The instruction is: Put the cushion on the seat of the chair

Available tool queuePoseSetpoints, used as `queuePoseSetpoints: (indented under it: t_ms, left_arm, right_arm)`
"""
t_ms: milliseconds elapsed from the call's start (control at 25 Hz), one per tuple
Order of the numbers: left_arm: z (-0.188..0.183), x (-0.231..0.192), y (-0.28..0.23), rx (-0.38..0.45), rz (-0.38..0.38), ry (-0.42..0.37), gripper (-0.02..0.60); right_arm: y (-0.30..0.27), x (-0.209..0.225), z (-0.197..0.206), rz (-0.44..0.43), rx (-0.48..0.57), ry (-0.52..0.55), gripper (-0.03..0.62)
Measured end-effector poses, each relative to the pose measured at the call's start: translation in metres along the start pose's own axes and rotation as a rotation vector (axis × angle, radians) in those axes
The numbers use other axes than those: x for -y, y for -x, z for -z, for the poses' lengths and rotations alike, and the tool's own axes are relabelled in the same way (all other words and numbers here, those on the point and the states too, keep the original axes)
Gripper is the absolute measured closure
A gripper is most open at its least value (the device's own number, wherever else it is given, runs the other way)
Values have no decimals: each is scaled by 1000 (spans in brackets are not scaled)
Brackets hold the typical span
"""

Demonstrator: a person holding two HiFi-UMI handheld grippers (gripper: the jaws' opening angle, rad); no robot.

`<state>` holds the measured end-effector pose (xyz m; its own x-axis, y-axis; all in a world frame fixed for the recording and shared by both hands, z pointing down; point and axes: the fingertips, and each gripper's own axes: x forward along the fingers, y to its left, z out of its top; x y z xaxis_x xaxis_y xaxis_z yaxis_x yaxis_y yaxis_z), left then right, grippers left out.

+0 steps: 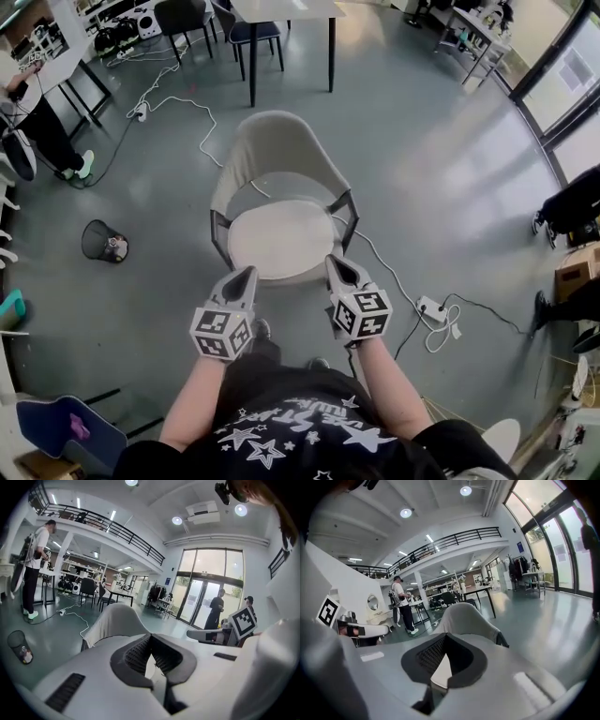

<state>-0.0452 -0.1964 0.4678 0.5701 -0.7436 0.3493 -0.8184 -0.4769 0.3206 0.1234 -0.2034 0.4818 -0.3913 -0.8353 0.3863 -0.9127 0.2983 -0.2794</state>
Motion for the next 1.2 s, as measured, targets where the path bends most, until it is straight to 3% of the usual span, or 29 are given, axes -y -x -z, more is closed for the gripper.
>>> queuePoseSetpoints:
  t_ms: [200, 440, 640, 1200]
  left_arm:
    - [2, 38, 17, 44, -32, -18, 572]
    - [14, 90, 40, 85, -61, -43, 572]
    - [31, 129, 61, 116, -86, -35, 572]
    - [49, 151, 77, 112, -108, -12, 572]
  right_arm:
    - [32, 6, -4, -53, 38, 10, 591]
    - [91, 7, -4, -96, 65, 123, 591]
    - [135, 16, 11, -123, 81, 75, 591]
    - [155, 15, 43, -157, 14, 74, 591]
